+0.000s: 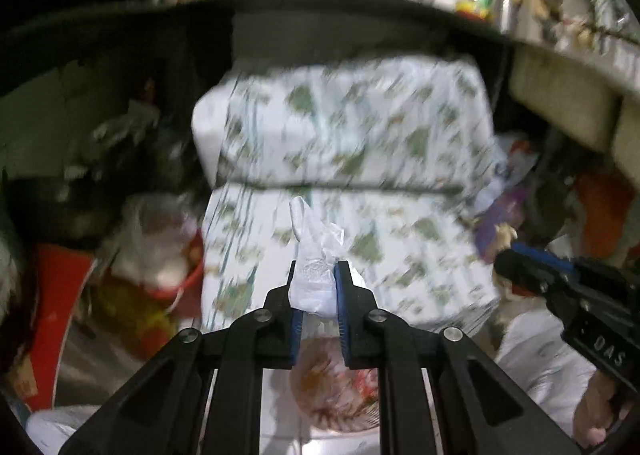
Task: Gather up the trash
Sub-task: 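Lift the tissue and paper bit and carry them over the pink basket, then open both tools to drop the tissue and paper bit into the basket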
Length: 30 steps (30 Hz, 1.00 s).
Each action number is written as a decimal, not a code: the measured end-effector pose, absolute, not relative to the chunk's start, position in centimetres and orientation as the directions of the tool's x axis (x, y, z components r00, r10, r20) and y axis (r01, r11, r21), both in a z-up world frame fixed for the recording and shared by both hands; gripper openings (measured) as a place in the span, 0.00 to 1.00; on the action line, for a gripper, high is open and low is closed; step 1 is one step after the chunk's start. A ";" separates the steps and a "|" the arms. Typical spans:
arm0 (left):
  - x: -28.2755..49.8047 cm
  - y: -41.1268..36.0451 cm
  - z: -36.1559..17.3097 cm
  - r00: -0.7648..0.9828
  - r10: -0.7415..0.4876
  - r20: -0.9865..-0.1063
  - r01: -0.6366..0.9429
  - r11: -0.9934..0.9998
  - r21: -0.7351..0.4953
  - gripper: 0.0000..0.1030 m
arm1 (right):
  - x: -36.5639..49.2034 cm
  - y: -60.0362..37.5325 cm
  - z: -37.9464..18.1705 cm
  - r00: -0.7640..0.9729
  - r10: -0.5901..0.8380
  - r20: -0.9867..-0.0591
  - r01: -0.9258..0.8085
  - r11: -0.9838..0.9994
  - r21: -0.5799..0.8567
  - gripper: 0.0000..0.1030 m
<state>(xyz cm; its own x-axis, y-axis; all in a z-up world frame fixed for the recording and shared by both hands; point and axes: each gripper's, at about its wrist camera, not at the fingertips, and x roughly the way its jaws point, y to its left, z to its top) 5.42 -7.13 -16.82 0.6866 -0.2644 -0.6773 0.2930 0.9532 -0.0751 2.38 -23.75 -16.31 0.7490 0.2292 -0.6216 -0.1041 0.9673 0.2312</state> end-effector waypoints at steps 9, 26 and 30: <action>8.4 -6.7 -28.0 0.403 -0.389 -0.828 0.264 0.916 -0.302 0.15 | 5.5 -25.1 -28.1 0.488 0.278 -0.827 0.005 0.947 0.321 0.14; 10.5 -8.5 -35.1 0.222 -0.422 -0.879 0.236 0.898 -0.372 0.15 | 8.2 -26.5 -33.4 0.359 0.371 -0.856 0.108 0.895 0.433 0.16; 10.3 -8.8 -34.5 0.237 -0.443 -0.864 0.257 0.887 -0.384 0.16 | 8.3 -26.7 -33.2 0.369 0.397 -0.840 0.116 0.877 0.466 0.16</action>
<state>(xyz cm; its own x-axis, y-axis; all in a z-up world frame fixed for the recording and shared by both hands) 10.31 -8.79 -34.51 0.2375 -0.4431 -0.8645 0.2568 0.8869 -0.3841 8.32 -26.74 -33.16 0.3689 0.3974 -0.8402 0.1157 0.8773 0.4657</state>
